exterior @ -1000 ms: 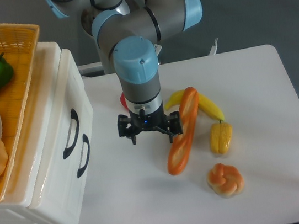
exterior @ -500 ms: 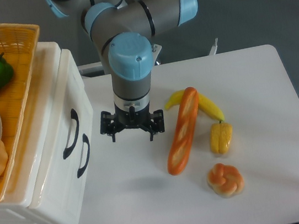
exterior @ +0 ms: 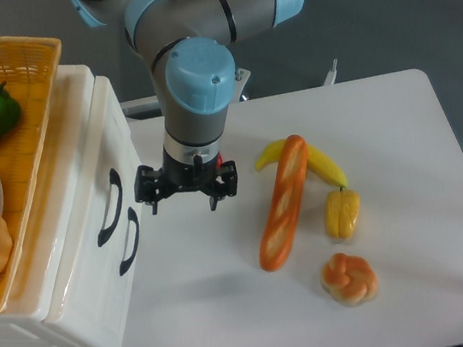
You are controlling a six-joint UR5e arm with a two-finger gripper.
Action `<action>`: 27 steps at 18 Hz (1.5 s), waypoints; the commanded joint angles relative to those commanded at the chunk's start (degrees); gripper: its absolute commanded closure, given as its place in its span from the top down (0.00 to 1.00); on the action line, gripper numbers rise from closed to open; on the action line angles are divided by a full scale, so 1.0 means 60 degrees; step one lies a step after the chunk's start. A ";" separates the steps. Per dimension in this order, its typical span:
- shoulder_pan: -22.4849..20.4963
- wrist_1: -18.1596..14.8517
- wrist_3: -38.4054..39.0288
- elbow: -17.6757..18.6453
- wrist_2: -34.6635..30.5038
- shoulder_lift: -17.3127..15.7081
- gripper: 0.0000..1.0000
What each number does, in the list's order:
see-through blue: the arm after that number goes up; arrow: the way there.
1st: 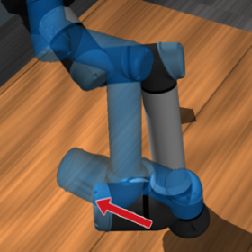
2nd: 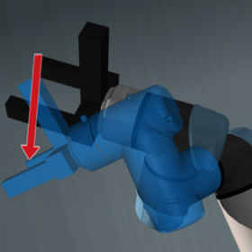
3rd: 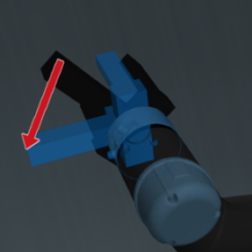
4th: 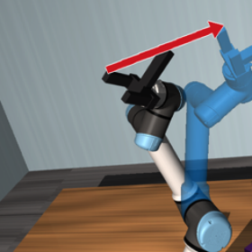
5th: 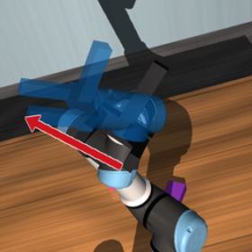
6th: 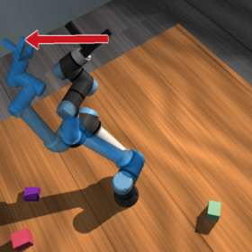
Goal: Slide open the top white drawer
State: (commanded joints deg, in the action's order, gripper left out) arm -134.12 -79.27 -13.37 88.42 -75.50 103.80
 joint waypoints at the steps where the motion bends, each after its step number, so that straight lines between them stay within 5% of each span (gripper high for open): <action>1: 0.0073 -0.0059 0.0088 -0.0029 0.0000 0.0000 1.00; 9: 0.0410 -0.0630 0.0104 -0.0219 0.0015 0.0000 1.00; 27: 0.0484 -0.0543 -0.0349 -0.0322 0.0278 0.0102 1.00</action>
State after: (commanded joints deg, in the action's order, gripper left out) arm -131.22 -82.53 -15.46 86.48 -73.83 104.41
